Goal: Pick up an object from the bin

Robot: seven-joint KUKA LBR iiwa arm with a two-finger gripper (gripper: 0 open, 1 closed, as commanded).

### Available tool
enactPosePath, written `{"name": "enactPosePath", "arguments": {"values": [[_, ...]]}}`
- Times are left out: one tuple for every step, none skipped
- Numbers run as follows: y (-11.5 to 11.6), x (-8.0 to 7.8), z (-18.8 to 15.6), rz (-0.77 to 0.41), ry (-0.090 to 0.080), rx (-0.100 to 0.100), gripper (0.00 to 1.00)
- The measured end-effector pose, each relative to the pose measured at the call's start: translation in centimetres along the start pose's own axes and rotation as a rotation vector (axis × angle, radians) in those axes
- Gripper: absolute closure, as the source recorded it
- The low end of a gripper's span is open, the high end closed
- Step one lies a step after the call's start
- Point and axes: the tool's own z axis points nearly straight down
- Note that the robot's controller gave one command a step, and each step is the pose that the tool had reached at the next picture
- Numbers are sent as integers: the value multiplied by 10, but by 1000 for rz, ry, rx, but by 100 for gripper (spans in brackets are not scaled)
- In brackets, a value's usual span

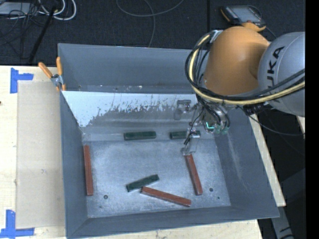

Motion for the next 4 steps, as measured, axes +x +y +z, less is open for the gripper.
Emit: {"name": "enactPosePath", "arguments": {"values": [[0,-1,-1,0,-2,0,0],[29,45,64,-89,-4,1,0],[84,62,74,-242,-1,0,0],[70,83,114,-104,0,1,0]]}}
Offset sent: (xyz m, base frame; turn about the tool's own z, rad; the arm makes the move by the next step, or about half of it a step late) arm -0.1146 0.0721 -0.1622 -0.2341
